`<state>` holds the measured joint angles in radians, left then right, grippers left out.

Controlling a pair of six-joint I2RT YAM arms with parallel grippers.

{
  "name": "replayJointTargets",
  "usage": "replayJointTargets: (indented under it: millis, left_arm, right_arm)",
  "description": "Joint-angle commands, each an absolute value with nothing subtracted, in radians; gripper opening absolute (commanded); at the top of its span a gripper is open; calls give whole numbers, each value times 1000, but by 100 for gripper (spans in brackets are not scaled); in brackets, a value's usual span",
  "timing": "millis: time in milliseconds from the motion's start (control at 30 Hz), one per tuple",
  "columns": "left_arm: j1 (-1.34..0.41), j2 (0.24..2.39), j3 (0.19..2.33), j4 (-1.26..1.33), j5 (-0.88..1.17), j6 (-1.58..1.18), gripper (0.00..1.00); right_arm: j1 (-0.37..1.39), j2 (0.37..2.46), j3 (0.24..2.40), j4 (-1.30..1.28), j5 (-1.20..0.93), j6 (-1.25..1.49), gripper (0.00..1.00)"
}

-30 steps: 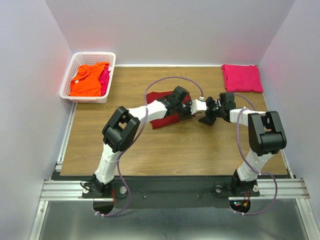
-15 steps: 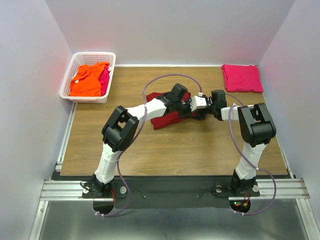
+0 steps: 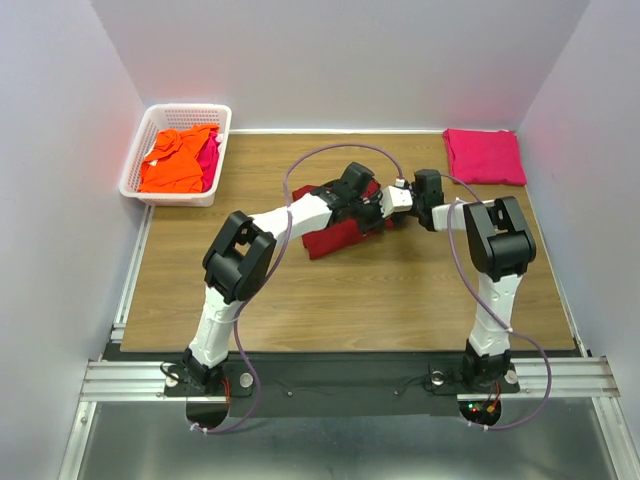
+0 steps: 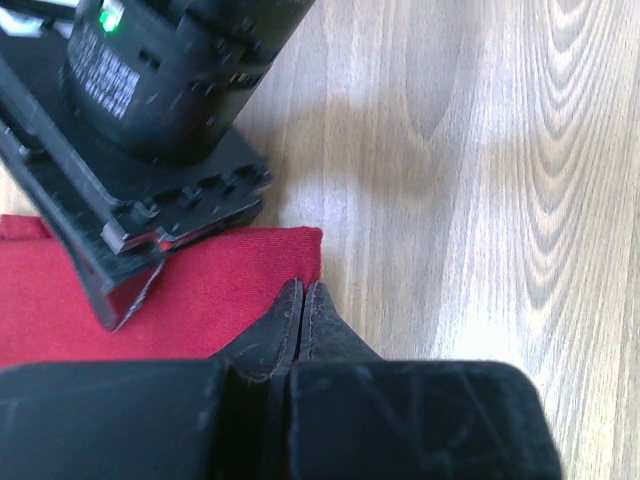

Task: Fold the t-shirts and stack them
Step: Neatly place the folded tshirt to the corner

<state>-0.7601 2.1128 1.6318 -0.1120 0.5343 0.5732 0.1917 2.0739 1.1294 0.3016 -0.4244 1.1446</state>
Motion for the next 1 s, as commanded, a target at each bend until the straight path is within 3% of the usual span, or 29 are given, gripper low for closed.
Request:
replayJointTargets:
  millis: [0, 100, 233, 300, 333, 367, 467, 600, 633, 767, 800, 967]
  left_arm:
    - [-758, 2105, 1690, -106, 577, 560, 0]
    - [-756, 2109, 1698, -112, 580, 561, 0]
    - [-753, 2115, 1706, -124, 577, 568, 0]
    - [-752, 2118, 1716, -130, 574, 569, 0]
    - [-747, 2118, 1720, -143, 569, 566, 2]
    - [-742, 2118, 1732, -153, 569, 563, 11]
    - [-713, 2093, 1761, -215, 577, 549, 26]
    - [-655, 2039, 1741, -284, 600, 535, 35]
    - [-628, 2013, 1733, -316, 621, 535, 44]
    - [-578, 1973, 1736, -390, 636, 509, 46]
    - [-552, 1951, 1727, -390, 641, 483, 52]
    - [-503, 1891, 1645, -344, 624, 433, 61]
  right_arm:
    - [210, 2135, 1163, 299, -319, 1104, 42]
    - [213, 2164, 1183, 302, -301, 1089, 41]
    - [215, 2180, 1195, 308, -296, 1062, 22]
    - [215, 2180, 1212, 308, -307, 1016, 7]
    - [216, 2177, 1224, 295, -311, 993, 2]
    - [216, 2177, 1241, 276, -311, 935, 1]
    - [212, 2154, 1331, 195, -307, 739, 1]
    - [183, 2111, 1413, 129, -288, 479, 0]
    - [176, 2109, 1449, 92, -282, 378, 1]
    - [126, 2106, 1525, 25, -298, 200, 1]
    - [109, 2111, 1541, 12, -295, 166, 1]
    - [74, 2148, 1660, -63, -262, -30, 1]
